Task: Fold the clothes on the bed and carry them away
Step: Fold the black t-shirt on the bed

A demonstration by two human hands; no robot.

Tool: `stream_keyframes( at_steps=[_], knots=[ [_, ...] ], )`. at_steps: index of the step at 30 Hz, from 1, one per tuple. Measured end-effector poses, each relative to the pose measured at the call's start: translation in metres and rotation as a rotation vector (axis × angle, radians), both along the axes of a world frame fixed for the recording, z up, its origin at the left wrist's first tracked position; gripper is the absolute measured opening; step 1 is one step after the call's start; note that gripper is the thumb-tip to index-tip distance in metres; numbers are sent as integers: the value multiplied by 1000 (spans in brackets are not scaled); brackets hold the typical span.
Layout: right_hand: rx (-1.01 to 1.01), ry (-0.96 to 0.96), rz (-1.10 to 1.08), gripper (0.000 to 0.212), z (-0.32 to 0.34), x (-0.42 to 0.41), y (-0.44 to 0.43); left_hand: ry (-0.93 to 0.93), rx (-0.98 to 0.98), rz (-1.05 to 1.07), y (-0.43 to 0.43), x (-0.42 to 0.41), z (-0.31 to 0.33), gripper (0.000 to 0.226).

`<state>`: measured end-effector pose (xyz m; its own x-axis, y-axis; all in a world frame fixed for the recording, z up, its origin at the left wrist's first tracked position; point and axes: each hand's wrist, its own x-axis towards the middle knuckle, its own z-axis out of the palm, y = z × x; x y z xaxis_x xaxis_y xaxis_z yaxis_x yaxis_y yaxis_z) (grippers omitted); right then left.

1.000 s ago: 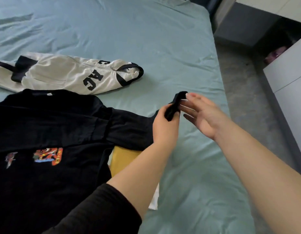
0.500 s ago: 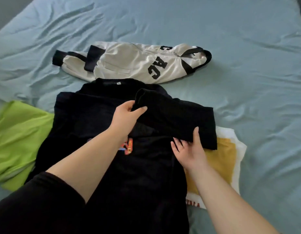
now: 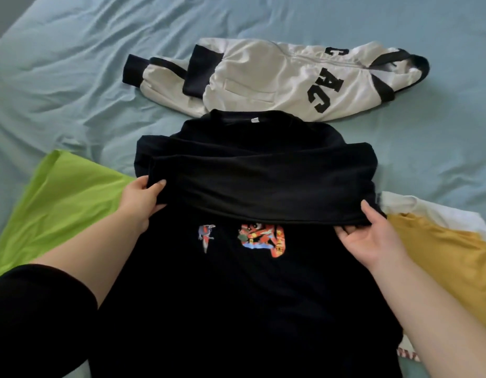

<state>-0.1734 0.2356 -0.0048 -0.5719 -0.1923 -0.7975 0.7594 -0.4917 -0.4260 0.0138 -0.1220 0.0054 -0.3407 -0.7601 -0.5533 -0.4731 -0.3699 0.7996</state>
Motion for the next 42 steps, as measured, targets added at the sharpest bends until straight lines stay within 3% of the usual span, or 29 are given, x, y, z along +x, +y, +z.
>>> stream_keyframes(
  at_steps=[3, 7, 10, 12, 14, 15, 17, 19, 20, 21, 23, 25, 27, 29, 31, 33, 37, 42],
  knots=[
    [50, 24, 16, 30, -4, 2, -5, 14, -4, -15, -21, 1, 2, 20],
    [182, -40, -29, 33, -14, 7, -12, -160, -68, -101, -28, -3, -11, 38],
    [283, -54, 24, 43, -6, 21, -16, -368, -318, -175, -27, -6, -12, 31],
    [465, -55, 161, 41, 4, 45, -18, -578, -538, -208, -21, -6, -6, 38],
    [892, 186, 417, 24, 16, 75, -25, -667, -745, -317, -3, -5, -1, 61],
    [1077, 419, 564, 19, 19, 87, -30, -626, -844, -437, 13, -6, -1, 72],
    [1257, 916, 788, 9, 21, 94, -47, -507, -1016, -767, 48, -11, -8, 86],
    [1398, 1253, 1049, 33, 13, 81, -70, -507, -1080, -1050, 65, -13, -23, 87],
    [1478, 1314, 1206, 46, 6, 70, -76, -543, -1048, -1128, 60, -11, -33, 87],
    [1561, 1298, 1362, 55, -4, 58, -75, -588, -981, -1163, 50, -6, -41, 88],
    [1677, 1032, 1596, 67, -21, 36, -56, -637, -916, -1207, 27, 11, -54, 91],
    [1718, 751, 1698, 74, -27, 22, -33, -663, -930, -1276, 15, 18, -61, 92],
    [1759, 650, 1692, 75, -24, 22, -32, -708, -861, -1319, 13, 13, -58, 93],
    [1749, 672, 1619, 74, -15, 43, -49, -722, -862, -1291, 22, 9, -49, 93],
    [1654, 917, 1604, 74, -15, 93, -58, -641, -954, -1184, 46, 20, -41, 95],
    [1497, 1094, 1723, 76, -17, 155, -52, -541, -971, -1146, 86, 56, -37, 103],
    [1443, 962, 1984, 83, -39, 180, -12, -648, -766, -1388, 121, 139, -55, 118],
    [1406, 929, 2071, 82, -54, 162, -13, -682, -694, -1445, 111, 137, -65, 119]
  ],
)
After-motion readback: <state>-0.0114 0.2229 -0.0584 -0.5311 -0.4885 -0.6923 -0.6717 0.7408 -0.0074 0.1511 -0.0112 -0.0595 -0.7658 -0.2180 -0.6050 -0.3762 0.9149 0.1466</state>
